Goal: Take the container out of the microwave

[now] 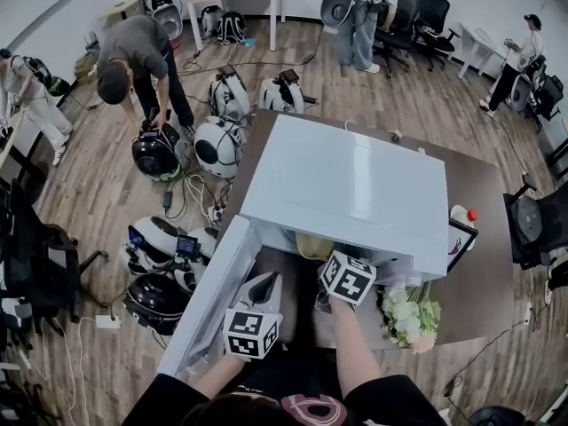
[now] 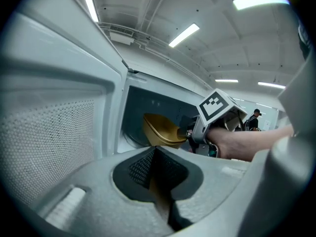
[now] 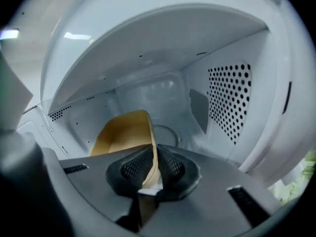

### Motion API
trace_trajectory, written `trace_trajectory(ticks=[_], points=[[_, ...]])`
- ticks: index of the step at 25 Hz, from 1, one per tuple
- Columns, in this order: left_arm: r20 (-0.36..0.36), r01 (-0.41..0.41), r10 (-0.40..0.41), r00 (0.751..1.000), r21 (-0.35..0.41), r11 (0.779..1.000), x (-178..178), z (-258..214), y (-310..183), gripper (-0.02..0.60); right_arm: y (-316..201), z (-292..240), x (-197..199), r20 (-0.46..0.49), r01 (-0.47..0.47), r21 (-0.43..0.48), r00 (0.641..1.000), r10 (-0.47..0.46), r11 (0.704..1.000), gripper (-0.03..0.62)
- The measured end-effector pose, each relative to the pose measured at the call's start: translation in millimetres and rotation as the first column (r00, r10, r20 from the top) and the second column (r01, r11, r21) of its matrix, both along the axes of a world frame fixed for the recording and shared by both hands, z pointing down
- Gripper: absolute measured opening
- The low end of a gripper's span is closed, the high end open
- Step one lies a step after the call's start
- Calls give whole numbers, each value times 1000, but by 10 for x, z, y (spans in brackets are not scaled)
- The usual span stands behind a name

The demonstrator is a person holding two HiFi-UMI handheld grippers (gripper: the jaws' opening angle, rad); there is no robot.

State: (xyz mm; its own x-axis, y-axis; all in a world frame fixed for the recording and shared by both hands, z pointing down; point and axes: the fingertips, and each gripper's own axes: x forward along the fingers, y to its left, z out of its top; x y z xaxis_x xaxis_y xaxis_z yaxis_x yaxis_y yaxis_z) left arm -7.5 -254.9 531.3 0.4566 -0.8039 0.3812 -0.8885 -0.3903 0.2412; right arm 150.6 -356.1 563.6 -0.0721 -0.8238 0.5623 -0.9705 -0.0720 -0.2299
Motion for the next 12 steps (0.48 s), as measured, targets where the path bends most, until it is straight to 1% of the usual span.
trace_trajectory(ticks=[5, 12], points=[[-3, -2, 2, 1000, 10, 1000, 13, -9, 30, 9, 71, -68, 28, -2, 0, 8, 1000, 0, 1000, 34], [-5, -5, 6, 1000, 11, 1000, 17, -1, 74, 9, 261, -49, 43, -2, -5, -6, 1000, 5, 1000, 34]])
